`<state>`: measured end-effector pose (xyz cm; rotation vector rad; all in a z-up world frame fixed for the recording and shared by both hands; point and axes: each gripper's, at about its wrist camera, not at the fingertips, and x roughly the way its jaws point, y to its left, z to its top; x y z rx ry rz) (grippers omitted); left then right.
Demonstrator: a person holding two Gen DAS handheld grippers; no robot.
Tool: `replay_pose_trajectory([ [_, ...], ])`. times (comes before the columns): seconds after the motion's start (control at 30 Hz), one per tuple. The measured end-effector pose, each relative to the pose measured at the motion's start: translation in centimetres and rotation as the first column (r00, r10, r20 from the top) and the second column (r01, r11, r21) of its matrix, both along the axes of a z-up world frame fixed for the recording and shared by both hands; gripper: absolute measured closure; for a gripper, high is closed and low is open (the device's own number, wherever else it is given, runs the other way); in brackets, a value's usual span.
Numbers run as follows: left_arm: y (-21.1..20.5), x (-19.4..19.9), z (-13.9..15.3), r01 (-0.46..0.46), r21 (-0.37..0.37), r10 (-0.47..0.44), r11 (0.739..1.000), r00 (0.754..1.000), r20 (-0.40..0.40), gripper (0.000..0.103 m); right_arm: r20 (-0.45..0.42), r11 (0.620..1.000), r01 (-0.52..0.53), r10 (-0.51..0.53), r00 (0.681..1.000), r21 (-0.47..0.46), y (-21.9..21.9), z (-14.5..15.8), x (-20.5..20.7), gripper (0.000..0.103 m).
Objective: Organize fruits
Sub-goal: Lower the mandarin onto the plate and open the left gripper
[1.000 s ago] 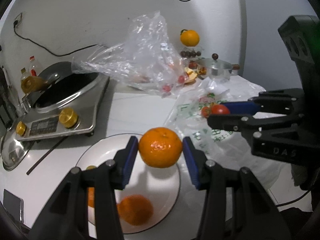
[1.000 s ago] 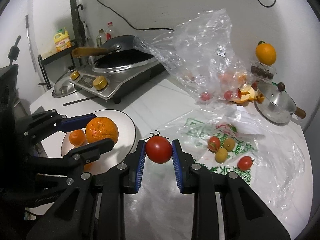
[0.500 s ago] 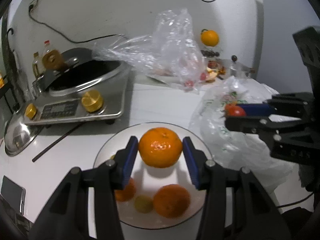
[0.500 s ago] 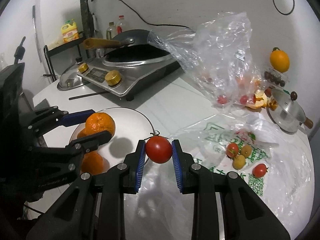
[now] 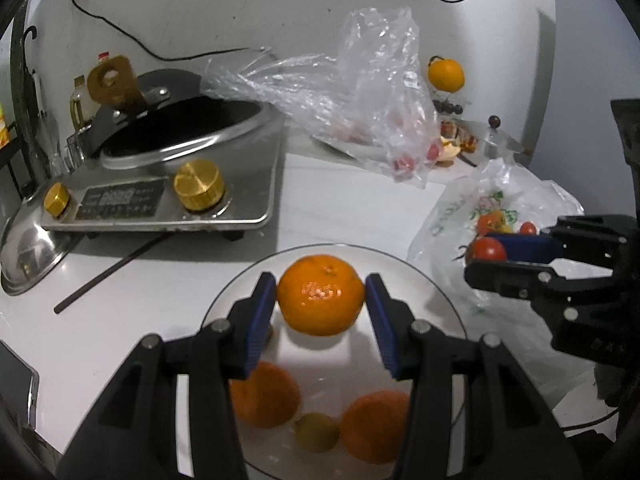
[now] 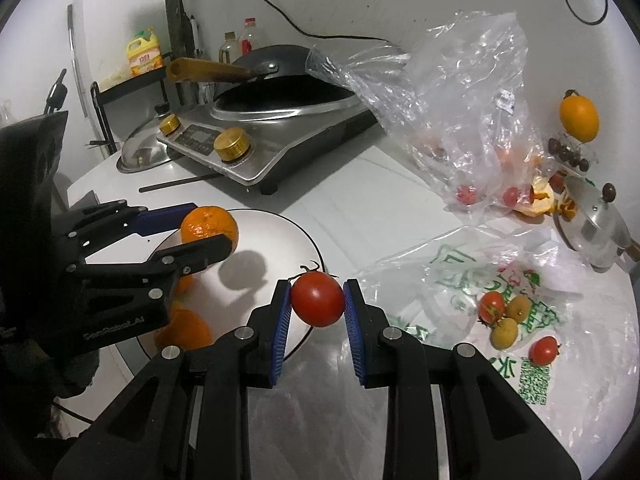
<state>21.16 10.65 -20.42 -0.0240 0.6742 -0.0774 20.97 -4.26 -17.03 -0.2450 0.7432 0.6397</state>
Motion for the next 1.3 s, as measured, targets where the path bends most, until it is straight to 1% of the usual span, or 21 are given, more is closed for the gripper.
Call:
replay_pose_trajectory([
  [0.2, 0.6, 1.5, -0.8, -0.013, 0.009, 0.013, 1.000, 0.999, -0.031, 0.056, -0.011, 1.000, -0.008, 0.008, 1.000, 0.006, 0.2, -0.6, 1.0, 0.074],
  [0.3, 0.9, 2.5, -1.3, -0.024, 0.022, 0.026, 0.999, 0.998, -0.063, 0.056, -0.016, 1.000, -0.010, 0.010, 1.000, 0.009, 0.3, -0.9, 1.4, 0.074],
  [0.47, 1.0, 3.5, -2.0, -0.017, 0.033, 0.020, 0.999, 0.995, -0.095, 0.056, -0.022, 1.000, -0.013, 0.014, 1.000, 0.017, 0.5, -1.2, 2.0, 0.074],
  [0.7, 1.1, 4.2, -2.6, -0.020, 0.035, 0.024, 0.999, 0.993, -0.114, 0.055, -0.029, 1.000, -0.003, 0.003, 1.000, 0.009, 0.7, -1.8, 2.6, 0.074],
  [0.93, 1.2, 4.4, -2.5, -0.016, 0.034, 0.021, 0.999, 0.991, -0.129, 0.055, -0.024, 1.000, 0.011, -0.011, 1.000, -0.003, 1.2, -1.8, 2.8, 0.074],
  [1.03, 1.3, 4.4, -2.5, -0.013, 0.031, 0.017, 0.999, 0.992, -0.126, 0.055, -0.020, 1.000, 0.017, -0.017, 1.000, -0.009, 1.4, -1.7, 2.9, 0.074],
  [1.13, 1.4, 3.9, -2.0, -0.007, 0.020, 0.009, 1.000, 0.995, -0.100, 0.051, -0.017, 1.000, 0.018, -0.019, 1.000, -0.017, 1.7, -1.6, 2.8, 0.074],
  [1.3, 2.1, 3.3, -1.1, -0.020, 0.005, 0.020, 1.000, 0.998, -0.065, 0.050, -0.015, 0.999, 0.005, -0.005, 1.000, -0.034, 2.6, -1.6, 2.7, 0.074],
])
